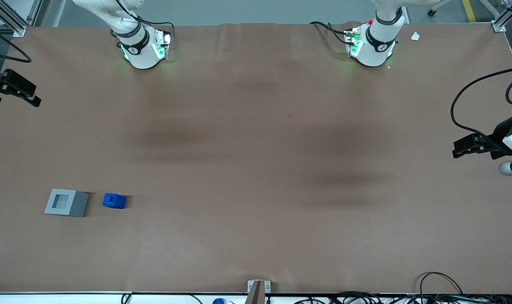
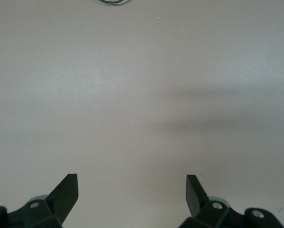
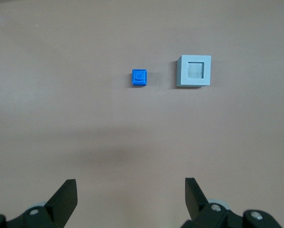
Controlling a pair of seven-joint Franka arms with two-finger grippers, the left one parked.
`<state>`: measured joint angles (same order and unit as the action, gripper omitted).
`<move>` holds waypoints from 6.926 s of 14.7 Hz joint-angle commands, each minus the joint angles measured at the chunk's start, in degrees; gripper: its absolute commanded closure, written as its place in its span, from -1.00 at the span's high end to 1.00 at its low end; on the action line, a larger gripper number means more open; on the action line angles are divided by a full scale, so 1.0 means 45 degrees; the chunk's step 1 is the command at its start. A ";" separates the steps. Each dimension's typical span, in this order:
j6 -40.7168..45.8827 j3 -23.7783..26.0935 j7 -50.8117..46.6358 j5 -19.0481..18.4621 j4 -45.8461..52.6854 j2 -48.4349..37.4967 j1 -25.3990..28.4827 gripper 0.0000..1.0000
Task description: Insert blue part into gray base with right arm
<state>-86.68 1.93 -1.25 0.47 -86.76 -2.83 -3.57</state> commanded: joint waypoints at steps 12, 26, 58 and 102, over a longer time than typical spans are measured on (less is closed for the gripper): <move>-0.0851 -0.0038 -0.0053 -0.0377 -0.0543 0.1465 -0.0905 1.00; -0.6866 0.0021 -0.0190 -0.0006 -0.3396 0.4786 -0.0361 1.00; -1.1949 0.0021 -0.0093 -0.0025 -0.2635 0.8754 -0.0086 -0.96; -0.8140 -0.0038 0.2505 -0.0221 0.0587 0.8773 -0.2977 -0.99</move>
<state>-123.31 0.91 9.51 -0.19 -85.13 36.07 -15.93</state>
